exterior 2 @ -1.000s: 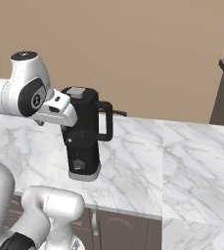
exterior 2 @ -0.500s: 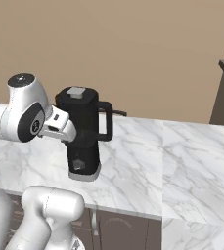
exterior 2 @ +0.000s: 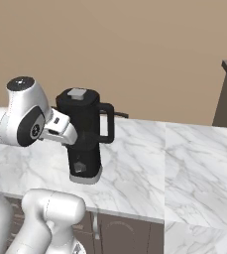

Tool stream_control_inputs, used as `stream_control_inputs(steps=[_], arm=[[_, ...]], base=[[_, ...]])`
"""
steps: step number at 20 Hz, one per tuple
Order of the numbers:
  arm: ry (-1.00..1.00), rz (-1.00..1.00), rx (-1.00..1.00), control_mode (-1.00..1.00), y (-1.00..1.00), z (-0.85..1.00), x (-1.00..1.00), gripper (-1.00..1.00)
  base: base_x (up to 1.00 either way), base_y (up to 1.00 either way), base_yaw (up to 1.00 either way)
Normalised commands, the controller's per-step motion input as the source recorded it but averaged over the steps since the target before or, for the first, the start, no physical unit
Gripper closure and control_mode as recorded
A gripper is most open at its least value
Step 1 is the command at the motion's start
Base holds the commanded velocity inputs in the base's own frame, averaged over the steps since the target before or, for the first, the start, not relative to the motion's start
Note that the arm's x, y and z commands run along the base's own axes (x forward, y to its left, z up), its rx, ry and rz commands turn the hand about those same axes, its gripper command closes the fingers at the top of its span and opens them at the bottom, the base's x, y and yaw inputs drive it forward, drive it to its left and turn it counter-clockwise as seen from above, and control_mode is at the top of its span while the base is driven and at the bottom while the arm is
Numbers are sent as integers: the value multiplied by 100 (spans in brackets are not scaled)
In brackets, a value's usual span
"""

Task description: Grab the lime and garlic from the fridge, place them in the blender, close the lid, and turn on the blender to create a marinade.

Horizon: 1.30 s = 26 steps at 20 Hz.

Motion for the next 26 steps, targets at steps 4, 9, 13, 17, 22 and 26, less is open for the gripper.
stream_control_inputs(steps=[4,9,13,17,22,26], arm=[[0,0,0,100,0,0,-4,-100],[0,0,0,100,0,0,0,-100],[0,0,0,100,0,0,0,-100],[0,0,0,100,0,0,0,-100],[0,0,0,100,0,0,0,-100],[0,0,0,100,0,0,0,-100]], base=[[-20,0,0],[-65,0,0],[-41,-8,-3],[-18,-30,-6],[-18,0,-1],[-28,0,0]])
